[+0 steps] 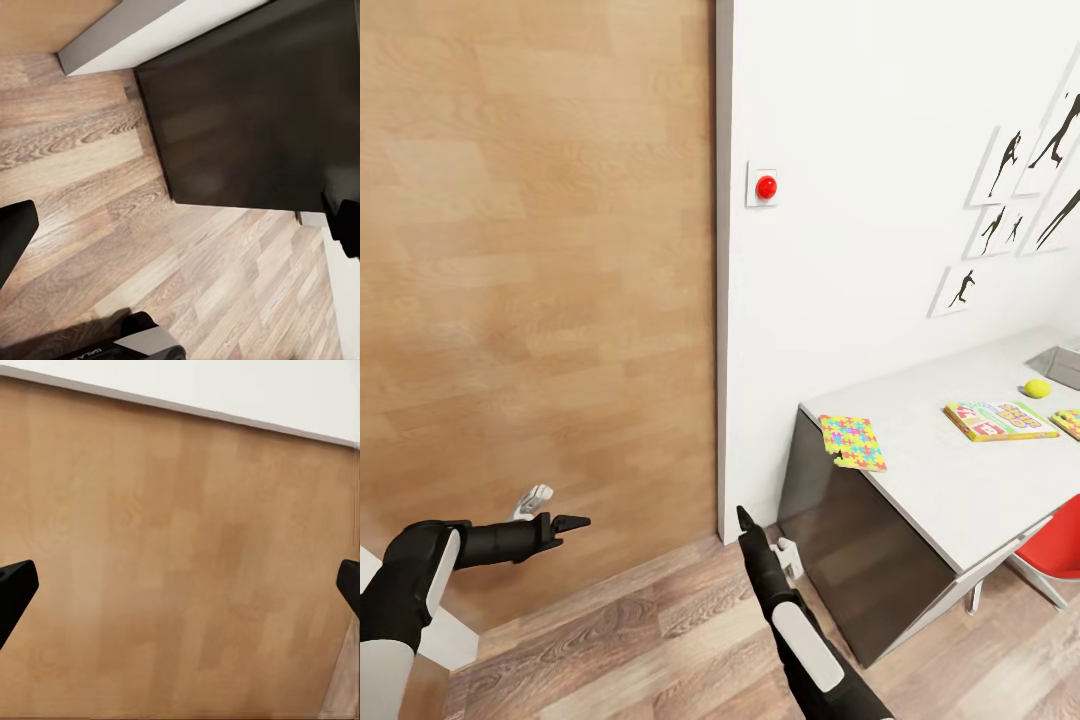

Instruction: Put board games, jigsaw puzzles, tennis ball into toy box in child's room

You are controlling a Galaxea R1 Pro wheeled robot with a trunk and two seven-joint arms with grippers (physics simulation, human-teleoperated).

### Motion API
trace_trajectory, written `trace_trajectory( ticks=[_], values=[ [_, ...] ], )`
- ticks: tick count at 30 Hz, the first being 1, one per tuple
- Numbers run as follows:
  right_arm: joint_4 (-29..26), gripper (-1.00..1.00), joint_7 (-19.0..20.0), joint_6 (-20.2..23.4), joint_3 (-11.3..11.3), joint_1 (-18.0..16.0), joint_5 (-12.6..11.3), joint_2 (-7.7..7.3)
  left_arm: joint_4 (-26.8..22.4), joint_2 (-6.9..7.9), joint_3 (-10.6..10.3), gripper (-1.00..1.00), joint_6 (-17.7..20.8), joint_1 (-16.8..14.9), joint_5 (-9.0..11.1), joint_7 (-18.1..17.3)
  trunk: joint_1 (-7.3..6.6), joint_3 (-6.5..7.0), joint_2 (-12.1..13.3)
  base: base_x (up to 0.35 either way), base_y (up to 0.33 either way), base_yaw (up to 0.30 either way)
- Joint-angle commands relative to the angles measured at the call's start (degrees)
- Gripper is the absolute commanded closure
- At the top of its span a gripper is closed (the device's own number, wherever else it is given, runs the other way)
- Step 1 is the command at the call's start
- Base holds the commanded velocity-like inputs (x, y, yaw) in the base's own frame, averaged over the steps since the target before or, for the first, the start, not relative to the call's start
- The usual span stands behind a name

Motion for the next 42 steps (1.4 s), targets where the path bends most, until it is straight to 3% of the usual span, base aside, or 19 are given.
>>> trace_trajectory(
  ticks=[1, 18, 21, 24, 29, 34, 37, 42],
  values=[
    [0.1, -1.0, 0.0, -0.2, 0.3, -0.1, -0.6, 0.0, 0.0, -0.01, 0.1, -1.0, 0.4, 0.0, -0.2, -0.3, 0.01, -0.06, 0.0, 0.0, 0.0, 0.0],
    [-1.6, -1.0, -1.7, -1.5, 0.4, -0.2, -0.1, 0.0, 0.0, 0.14, 0.2, -1.0, 0.5, 0.0, -0.1, -0.4, 0.01, -0.06, 0.0, 0.0, 0.0, 0.0],
    [-1.9, -1.0, -1.2, -4.1, 0.2, -0.2, -0.3, 0.0, 0.0, 0.71, 0.2, -1.0, 0.5, 0.0, 0.0, -0.4, 0.01, -0.06, 0.0, 0.0, 0.0, 0.0],
    [-2.3, -1.0, -0.9, -9.5, 0.3, -0.1, -0.5, 0.0, 0.0, 1.09, 0.2, -1.0, 0.5, 0.0, 0.1, -0.4, 0.01, -0.06, 0.0, 0.0, 0.0, 0.0],
    [-5.9, -1.0, 2.1, -22.7, 1.3, 0.1, -0.7, 0.0, 0.0, 1.28, 0.1, -1.0, 0.5, 0.0, 0.2, -0.4, 0.01, -0.06, 0.0, 0.0, 0.0, 0.0],
    [-7.2, -1.0, 3.4, -26.3, 1.7, 0.1, -1.4, 0.0, 0.0, 1.19, 0.0, -1.0, 0.5, 0.0, 0.2, -0.4, 0.01, -0.06, 0.0, 0.0, 0.0, 0.0],
    [-7.3, -1.0, 3.6, -27.1, 1.7, 0.1, -2.9, 0.0, 0.2, 1.16, 0.1, -1.0, 0.5, 0.0, 0.3, -0.5, 0.01, -0.06, 0.0, 0.0, 0.0, 0.0],
    [-7.6, -1.0, 4.0, -27.8, 1.7, 0.2, -11.3, 0.0, 0.5, 1.23, 0.2, -1.0, 0.5, 0.1, 0.3, -2.5, 0.01, -0.06, 0.0, 0.008, 0.0, 0.0]
  ],
)
